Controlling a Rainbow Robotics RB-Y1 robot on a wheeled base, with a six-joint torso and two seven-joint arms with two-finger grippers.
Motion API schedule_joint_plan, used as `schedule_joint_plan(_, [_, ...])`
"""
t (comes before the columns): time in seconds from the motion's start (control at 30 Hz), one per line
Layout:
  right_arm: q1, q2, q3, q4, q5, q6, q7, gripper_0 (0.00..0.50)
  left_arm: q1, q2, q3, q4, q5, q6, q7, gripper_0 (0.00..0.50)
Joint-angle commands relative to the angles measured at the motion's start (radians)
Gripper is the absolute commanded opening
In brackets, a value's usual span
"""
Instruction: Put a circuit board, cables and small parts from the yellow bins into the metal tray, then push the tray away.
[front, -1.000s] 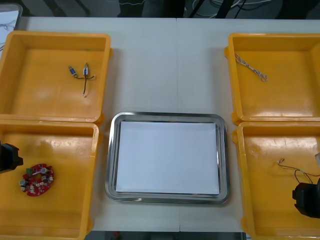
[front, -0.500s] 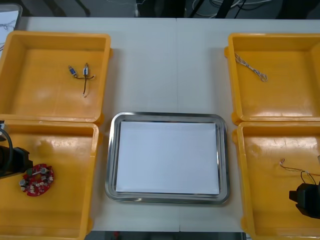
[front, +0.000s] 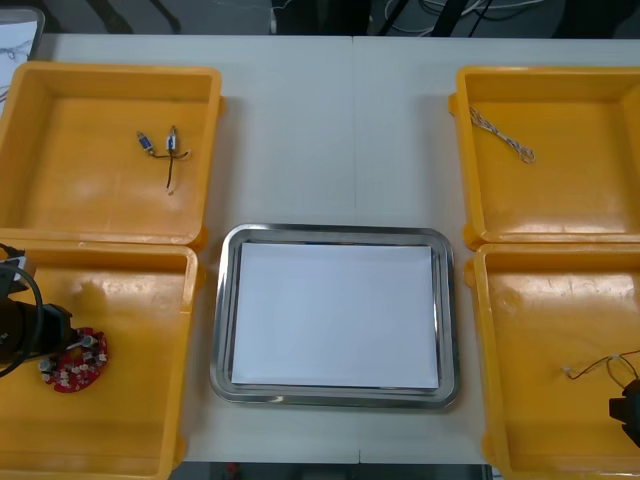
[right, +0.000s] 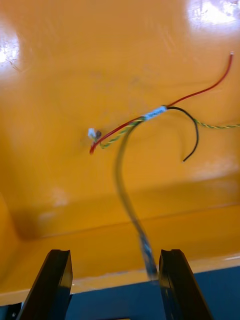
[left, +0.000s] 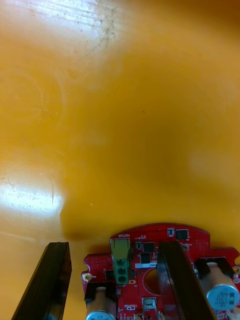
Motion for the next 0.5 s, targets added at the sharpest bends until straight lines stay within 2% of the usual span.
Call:
schedule_joint_plan(0.03, [-0.072,0.007,-0.057,-0.034,-0.016,0.081,-0.029,0.500,-0.020,0.015,-0.013,-0.001,-0.027,-0.011,0.102,0.500])
schedule_joint_plan(0.07, [-0.079,0.007,-0.058,-0.034,-0.017,0.090,-0.029,0.500,-0.020,0.013,-0.013,-0.001,-0.027,-0.012,0.102,0.500])
schedule_joint_plan(0.1, [-0.096,0.007,-0.060,-0.034,-0.020,0.110,-0.031,0.500,-0.020,0.013,-0.013,-0.001,-0.027,-0.011,0.102,0.432])
schedule_joint_plan(0.13, [-0.109,0.007,-0.060,-0.034,-0.023,0.123,-0.032,0.500,-0.018,0.015,-0.013,-0.001,-0.027,-0.011,0.102,0.252])
schedule_joint_plan(0.17, [-0.115,0.007,-0.060,-0.034,-0.023,0.129,-0.034,0.500,-0.018,0.015,-0.013,-0.001,-0.027,-0.011,0.104,0.176])
schedule_joint_plan(0.2, [-0.122,0.008,-0.060,-0.034,-0.028,0.135,-0.035,0.500,-0.018,0.015,-0.013,-0.001,-0.025,-0.011,0.105,0.009])
schedule_joint_plan(0.5, [-0.155,0.007,-0.074,-0.034,-0.033,0.139,-0.048,0.500,-0.015,0.015,-0.013,-0.002,-0.024,-0.011,0.114,0.000])
